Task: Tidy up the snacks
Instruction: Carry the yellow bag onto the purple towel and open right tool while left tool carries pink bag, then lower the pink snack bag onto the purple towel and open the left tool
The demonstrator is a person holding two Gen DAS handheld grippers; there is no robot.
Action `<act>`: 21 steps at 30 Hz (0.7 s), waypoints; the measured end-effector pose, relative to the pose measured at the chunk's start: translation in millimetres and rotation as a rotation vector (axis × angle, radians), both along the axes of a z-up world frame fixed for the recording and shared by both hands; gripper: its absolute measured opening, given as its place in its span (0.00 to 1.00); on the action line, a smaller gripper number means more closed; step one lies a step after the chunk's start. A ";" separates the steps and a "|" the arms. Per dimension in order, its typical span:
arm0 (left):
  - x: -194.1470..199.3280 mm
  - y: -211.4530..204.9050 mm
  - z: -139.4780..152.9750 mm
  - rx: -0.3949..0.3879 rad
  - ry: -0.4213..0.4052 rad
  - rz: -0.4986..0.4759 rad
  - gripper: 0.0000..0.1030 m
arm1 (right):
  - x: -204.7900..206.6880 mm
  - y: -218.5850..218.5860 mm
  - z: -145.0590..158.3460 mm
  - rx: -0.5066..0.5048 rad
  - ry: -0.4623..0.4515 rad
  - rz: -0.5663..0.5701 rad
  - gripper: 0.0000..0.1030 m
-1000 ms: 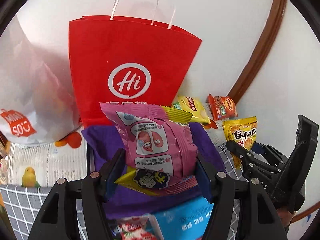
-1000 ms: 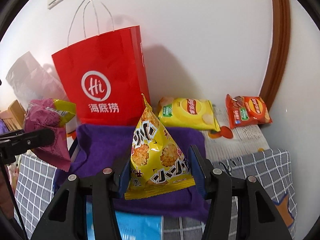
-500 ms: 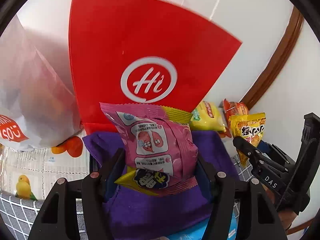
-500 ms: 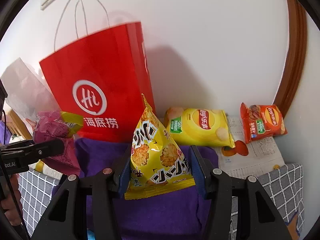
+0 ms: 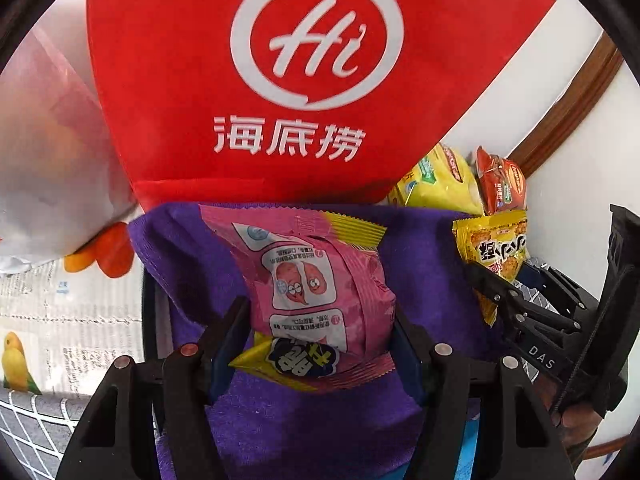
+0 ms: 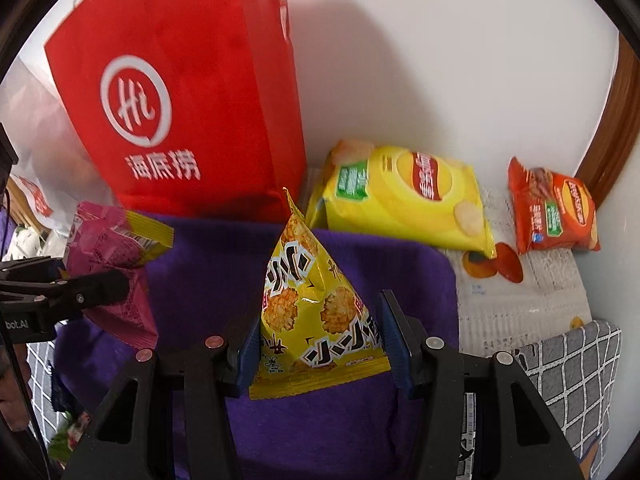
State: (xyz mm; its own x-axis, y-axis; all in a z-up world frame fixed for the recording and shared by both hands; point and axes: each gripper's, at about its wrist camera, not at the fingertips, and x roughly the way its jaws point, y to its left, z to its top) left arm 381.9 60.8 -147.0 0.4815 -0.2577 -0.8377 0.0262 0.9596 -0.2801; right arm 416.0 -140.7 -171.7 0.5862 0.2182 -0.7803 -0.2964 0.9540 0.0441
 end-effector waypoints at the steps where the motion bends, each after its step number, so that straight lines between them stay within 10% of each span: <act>1: 0.7 -0.9 -1.8 -0.002 0.007 0.000 0.62 | 1.1 -0.4 -1.9 0.000 0.005 -0.004 0.52; 21: 11.2 -10.6 -11.7 -0.006 0.064 -0.022 0.62 | 3.8 6.6 -10.9 -0.029 0.034 0.010 0.52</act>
